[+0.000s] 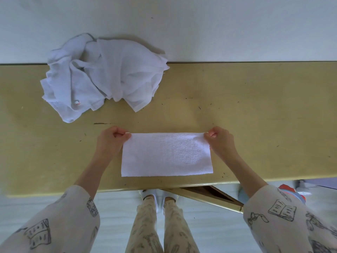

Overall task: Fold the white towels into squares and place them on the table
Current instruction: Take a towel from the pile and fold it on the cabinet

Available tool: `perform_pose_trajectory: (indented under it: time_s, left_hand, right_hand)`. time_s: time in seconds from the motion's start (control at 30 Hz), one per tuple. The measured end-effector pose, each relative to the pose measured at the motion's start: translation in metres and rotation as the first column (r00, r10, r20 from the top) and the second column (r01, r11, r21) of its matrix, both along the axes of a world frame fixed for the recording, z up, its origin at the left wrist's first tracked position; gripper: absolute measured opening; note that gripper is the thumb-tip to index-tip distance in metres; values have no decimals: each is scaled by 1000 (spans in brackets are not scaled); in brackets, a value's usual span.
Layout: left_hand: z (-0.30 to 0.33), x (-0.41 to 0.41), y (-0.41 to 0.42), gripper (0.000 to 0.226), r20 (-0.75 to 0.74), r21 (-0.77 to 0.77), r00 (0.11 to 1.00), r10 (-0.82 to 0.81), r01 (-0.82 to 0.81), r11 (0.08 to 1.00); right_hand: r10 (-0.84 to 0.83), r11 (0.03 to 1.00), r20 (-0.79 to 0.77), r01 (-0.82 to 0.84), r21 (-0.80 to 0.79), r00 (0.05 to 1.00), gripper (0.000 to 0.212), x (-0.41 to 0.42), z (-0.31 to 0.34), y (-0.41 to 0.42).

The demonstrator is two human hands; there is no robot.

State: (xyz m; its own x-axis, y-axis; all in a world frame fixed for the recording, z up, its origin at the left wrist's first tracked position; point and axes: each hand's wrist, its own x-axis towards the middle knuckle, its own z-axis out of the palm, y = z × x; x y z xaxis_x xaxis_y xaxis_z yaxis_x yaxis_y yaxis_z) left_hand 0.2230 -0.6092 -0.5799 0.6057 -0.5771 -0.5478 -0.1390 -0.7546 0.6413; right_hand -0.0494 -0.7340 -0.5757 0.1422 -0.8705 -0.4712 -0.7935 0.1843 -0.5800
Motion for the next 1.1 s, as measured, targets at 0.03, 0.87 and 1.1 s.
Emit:
perform_pose_trajectory:
  time_s: [0.03,0.87,1.1]
  left_hand:
    - [0,-1,0,11,8,0,1000,-2,2,1000]
    - [5,-17,-3,19,187,21,982,-21,17,1000]
    - [3,-28,10,29,485,54,858,-168,163,985]
  right_hand:
    - [-3,1000,-8,3,0,1000,9,1,1,1]
    - [-46,999,-63,47,21,997,19,10,-1,-1]
    - [-43,979,-143,13,-204,989,31,10,2,14]
